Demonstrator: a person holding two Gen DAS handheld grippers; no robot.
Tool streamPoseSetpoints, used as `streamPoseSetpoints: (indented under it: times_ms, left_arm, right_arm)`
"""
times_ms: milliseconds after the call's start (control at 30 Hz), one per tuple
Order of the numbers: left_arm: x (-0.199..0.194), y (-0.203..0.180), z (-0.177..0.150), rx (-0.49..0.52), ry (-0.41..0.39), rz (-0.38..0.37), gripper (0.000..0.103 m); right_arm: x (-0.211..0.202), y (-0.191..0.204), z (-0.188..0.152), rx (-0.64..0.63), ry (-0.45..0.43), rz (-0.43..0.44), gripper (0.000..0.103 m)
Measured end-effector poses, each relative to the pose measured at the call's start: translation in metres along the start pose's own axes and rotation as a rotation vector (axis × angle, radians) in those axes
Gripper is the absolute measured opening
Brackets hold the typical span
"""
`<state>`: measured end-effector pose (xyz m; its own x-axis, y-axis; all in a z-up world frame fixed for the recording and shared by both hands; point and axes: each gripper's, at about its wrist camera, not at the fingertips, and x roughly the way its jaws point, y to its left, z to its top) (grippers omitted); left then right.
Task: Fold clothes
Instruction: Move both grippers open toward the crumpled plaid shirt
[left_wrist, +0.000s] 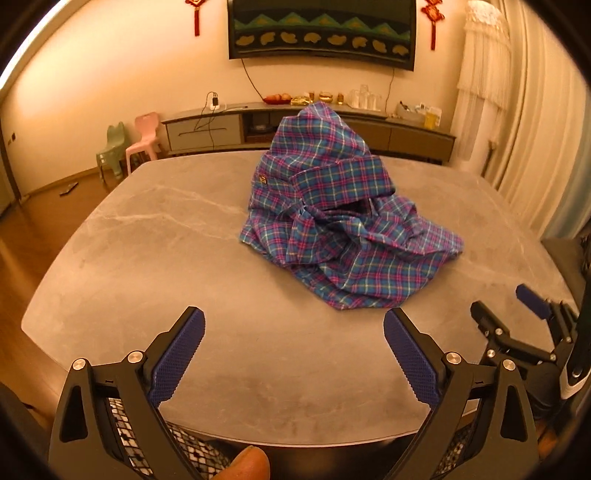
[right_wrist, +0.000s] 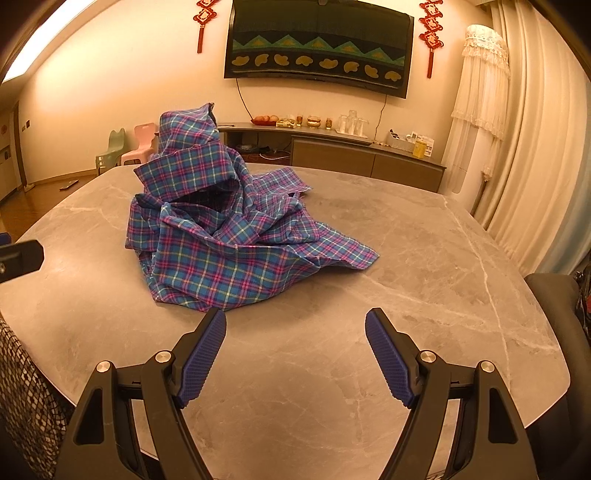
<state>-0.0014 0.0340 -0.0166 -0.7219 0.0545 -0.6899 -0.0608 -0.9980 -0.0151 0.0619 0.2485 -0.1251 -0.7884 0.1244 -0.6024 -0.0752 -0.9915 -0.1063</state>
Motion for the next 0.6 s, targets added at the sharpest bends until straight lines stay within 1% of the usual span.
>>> streamPoseSetpoints:
  times_ms: [100, 233, 300, 333, 400, 433, 467, 500, 533, 567, 600]
  left_arm:
    - [0.000, 0.002, 0.000, -0.012, 0.009, -0.014, 0.098]
    - [-0.004, -0.001, -0.001, -0.002, -0.003, -0.032, 0.097]
    - [-0.006, -0.003, 0.001, 0.006, -0.008, -0.041, 0.096]
    - [-0.007, -0.005, 0.001, 0.013, -0.014, -0.040, 0.093]
    - [-0.010, -0.009, 0.001, 0.029, -0.018, -0.032, 0.072]
    - [-0.010, -0.010, 0.002, 0.033, -0.012, -0.025, 0.053]
    - [-0.009, -0.011, 0.002, 0.033, -0.006, -0.023, 0.050]
    - [-0.009, -0.012, 0.002, 0.035, -0.006, -0.023, 0.049]
    - [-0.009, -0.012, 0.002, 0.038, -0.006, -0.023, 0.045]
    - [-0.009, -0.013, 0.001, 0.040, -0.008, -0.021, 0.038]
    - [-0.009, -0.014, 0.001, 0.043, -0.009, -0.019, 0.035]
  right_arm:
    - [0.000, 0.000, 0.000, 0.000, -0.002, -0.004, 0.079]
    - [-0.001, 0.001, 0.001, -0.006, -0.005, -0.003, 0.079]
    - [-0.001, 0.002, 0.000, -0.012, -0.005, -0.002, 0.079]
    - [-0.002, 0.002, 0.000, -0.016, -0.007, -0.001, 0.077]
    - [-0.003, 0.003, 0.000, -0.025, -0.009, 0.000, 0.070]
    - [-0.003, 0.004, 0.000, -0.031, -0.008, 0.002, 0.062]
    - [-0.002, 0.005, -0.001, -0.035, -0.004, 0.005, 0.056]
    - [-0.002, 0.006, -0.001, -0.038, -0.001, 0.008, 0.053]
    - [-0.002, 0.007, -0.002, -0.043, 0.002, 0.008, 0.048]
    - [-0.001, 0.007, -0.002, -0.046, 0.003, 0.008, 0.039]
    - [-0.001, 0.008, -0.002, -0.047, 0.005, 0.013, 0.035]
